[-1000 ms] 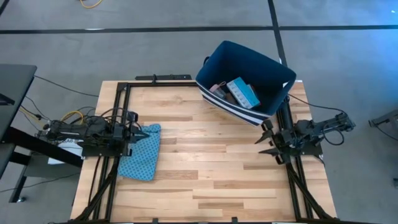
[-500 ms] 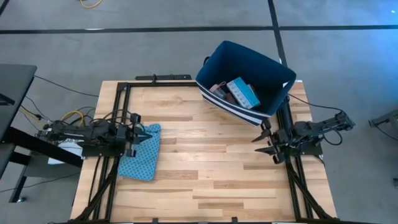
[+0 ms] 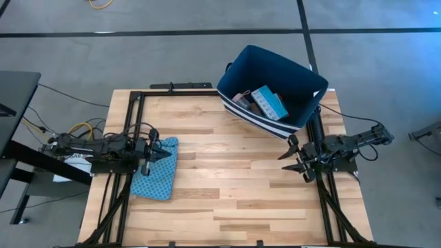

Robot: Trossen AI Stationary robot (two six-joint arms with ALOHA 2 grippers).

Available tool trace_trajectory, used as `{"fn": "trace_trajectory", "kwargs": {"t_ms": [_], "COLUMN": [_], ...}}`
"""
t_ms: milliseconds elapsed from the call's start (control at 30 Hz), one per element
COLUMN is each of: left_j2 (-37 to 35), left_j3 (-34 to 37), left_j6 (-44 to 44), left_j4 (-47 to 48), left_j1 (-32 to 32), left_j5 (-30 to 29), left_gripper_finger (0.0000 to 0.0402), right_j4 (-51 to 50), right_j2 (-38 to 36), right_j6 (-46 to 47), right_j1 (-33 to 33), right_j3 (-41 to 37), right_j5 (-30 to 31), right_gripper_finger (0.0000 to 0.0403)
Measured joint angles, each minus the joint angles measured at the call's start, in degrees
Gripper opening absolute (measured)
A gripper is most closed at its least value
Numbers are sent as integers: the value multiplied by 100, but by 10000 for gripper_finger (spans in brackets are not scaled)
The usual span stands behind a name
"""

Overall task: Pick & place medical supplies in basket/bin
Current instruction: Return to Home Position

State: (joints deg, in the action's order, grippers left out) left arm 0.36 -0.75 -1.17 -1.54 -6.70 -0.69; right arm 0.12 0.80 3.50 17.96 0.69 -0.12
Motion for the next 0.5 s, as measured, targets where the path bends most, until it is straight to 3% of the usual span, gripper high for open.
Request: {"fn": "trace_trajectory", "kwargs": {"t_ms": [200,500], "left_j2": [0,0], "left_j3": [0,2], "left_j6": [-563,-614], "left_j4": [12,22], "left_j1": [0,0], "left_j5": [3,6], "left_gripper_finger": [0,0], "right_j4": [-7,-11], "right_j2": [0,0], "right_j6": [1,1], "right_j1": [0,0], "right_j3": [0,0], "right_j5": [0,2], "right_gripper_finger": [176,175]}}
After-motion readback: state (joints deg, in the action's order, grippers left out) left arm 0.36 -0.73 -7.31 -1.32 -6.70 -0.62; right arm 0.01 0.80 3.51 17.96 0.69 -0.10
